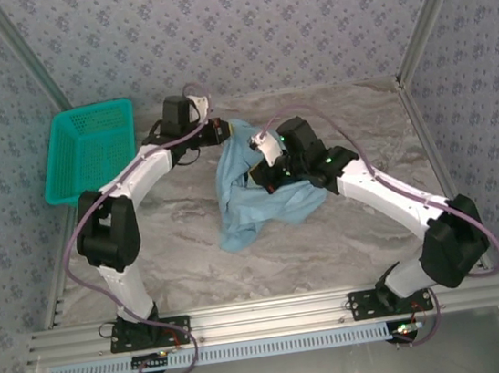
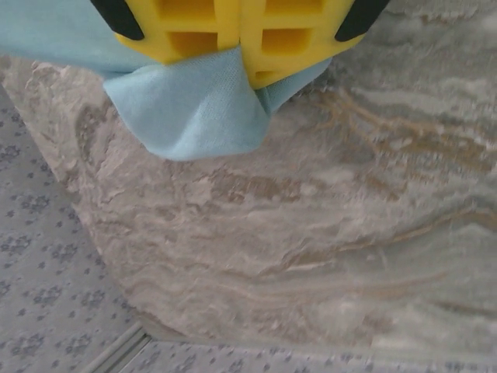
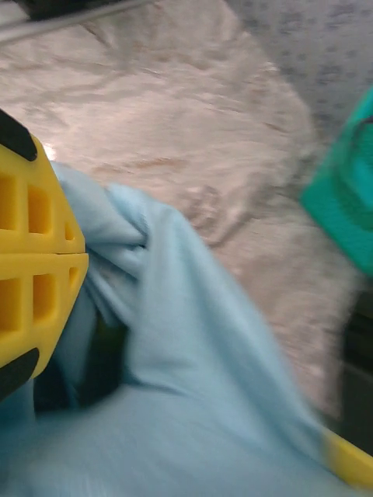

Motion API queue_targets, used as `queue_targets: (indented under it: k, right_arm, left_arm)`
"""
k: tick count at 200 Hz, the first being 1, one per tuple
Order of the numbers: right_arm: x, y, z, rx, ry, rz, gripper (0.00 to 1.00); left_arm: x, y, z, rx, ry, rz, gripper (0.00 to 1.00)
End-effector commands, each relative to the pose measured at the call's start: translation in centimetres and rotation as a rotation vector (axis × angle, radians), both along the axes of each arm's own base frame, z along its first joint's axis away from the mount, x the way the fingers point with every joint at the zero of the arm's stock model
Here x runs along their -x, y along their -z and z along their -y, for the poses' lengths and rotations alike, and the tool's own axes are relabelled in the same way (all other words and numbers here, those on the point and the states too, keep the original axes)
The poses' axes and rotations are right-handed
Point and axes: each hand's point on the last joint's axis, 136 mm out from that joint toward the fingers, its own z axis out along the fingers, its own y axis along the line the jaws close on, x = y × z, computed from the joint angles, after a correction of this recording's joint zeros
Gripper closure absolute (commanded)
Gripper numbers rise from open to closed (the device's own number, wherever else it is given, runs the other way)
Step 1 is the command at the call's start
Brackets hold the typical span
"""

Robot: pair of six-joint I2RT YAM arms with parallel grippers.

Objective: Fold the inside-out t-shirt

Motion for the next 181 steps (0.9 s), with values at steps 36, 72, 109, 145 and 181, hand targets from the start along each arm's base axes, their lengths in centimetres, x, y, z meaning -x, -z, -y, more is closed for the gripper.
queue_targets:
  k: [36, 72, 109, 145, 181]
  right_arm:
    - [-5.2, -8.3, 1.8, -0.167, 0.28, 0.255, 1.0]
    - [-6.6, -10.0, 0.2, -0.293, 0.27, 0.253, 1.0]
    - [-7.7, -13.3, -1.7, -0.466, 0.197, 0.258, 1.0]
    - [-7.6, -19.1, -2.3, -0.7, 0.1, 0.314, 1.0]
    - [-9.5, -17.9, -2.2, -0.61, 0.282, 0.317, 1.0]
  left_arm:
    - [2.5, -2.2, -1.5, 0.116, 0.021, 0.088, 1.0]
    - [2.6, -2.4, -3.7, 0.066, -0.104, 0.106, 1.0]
    - [1.0, -1.5, -7.2, -0.109, -0.28, 0.105, 1.0]
    - [1.0, -1.0, -10.5, -0.191, -0.428, 0.098, 0.9]
    - [4.3, -3.1, -11.5, -0.108, -0.458, 0.124, 0.45]
